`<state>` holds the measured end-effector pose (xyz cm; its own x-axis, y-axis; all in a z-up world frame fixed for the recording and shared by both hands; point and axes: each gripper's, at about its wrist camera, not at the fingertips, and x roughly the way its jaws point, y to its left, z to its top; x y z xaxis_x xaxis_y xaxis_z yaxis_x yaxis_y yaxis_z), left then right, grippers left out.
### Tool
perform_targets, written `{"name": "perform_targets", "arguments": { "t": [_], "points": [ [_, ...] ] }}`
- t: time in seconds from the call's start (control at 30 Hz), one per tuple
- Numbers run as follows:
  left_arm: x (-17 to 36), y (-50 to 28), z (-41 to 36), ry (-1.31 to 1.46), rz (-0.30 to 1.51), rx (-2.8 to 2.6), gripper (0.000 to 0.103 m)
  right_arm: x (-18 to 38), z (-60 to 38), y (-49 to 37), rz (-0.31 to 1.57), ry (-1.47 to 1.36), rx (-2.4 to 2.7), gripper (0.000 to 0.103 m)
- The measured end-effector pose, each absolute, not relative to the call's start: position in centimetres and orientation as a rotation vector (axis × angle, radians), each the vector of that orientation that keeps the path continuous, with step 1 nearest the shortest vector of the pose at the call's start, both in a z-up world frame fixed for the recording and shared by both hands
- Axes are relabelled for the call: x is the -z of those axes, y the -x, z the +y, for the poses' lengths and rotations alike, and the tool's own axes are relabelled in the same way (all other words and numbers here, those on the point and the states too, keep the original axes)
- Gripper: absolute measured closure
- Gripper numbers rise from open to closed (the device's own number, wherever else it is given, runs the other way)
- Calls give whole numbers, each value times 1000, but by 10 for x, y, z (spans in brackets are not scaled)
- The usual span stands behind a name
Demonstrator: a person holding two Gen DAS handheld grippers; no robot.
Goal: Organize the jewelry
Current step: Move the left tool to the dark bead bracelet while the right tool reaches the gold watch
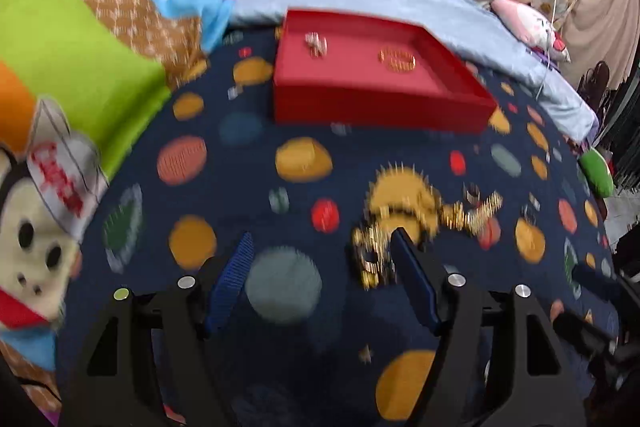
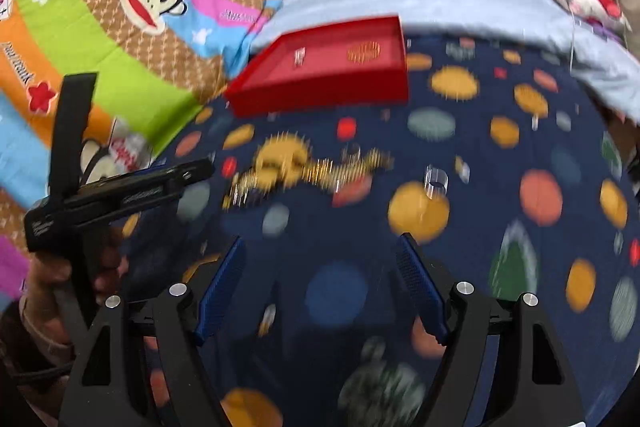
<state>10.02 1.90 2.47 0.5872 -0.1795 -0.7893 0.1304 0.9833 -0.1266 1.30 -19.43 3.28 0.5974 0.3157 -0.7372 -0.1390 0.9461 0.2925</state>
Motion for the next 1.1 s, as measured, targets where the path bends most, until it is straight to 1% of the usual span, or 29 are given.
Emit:
{"name": "perform_targets", "arguments": {
  "t": [0.03, 0.07, 0.1, 0.13, 0.17, 0.2, 0.27, 0.37, 0.43, 0.5, 0.53, 0.57, 0.7, 0.8, 1.1],
  "points": [
    [-21, -98, 18, 67, 934, 182, 35, -29, -194, -9, 900, -221, -265, 28],
    [-17, -98, 18, 79, 942, 180, 39, -24, -194, -5, 911, -232, -263, 28],
    [-13, -99, 18, 91, 950, 178, 48, -23, -195, -4, 915, -237, -260, 28],
    [-10, -101, 17, 95, 955, 178, 53, -21, -196, -2, 917, -245, -255, 28],
    [-8, -104, 15, 94, 961, 174, 60, -20, -198, -1, 914, -253, -254, 28],
    [-5, -107, 13, 94, 966, 177, 64, -21, -199, -1, 909, -258, -253, 28],
    [-2, -111, 9, 96, 974, 188, 68, -24, -200, -1, 893, -252, -245, 28],
    [0, -113, 4, 80, 967, 192, 70, -27, -200, -4, 876, -233, -234, 28],
    [0, -115, 1, 69, 962, 195, 73, -27, -199, -7, 871, -228, -236, 28],
    [1, -118, -2, 50, 954, 190, 84, -28, -198, -10, 870, -224, -235, 28],
    [2, -119, -4, 39, 947, 187, 86, -27, -198, -11, 870, -222, -234, 28],
    [2, -119, -5, 34, 945, 191, 92, -27, -197, -12, 870, -219, -233, 28],
    [2, -117, -8, 18, 933, 209, 94, -25, -198, -16, 872, -223, -232, 28],
    [-2, -116, -3, 65, 931, 237, 96, -24, -200, -18, 873, -230, -226, 28],
    [-50, -93, 2, 164, 848, 353, 96, -23, -201, -26, 872, -231, -224, 28]
  ]
}}
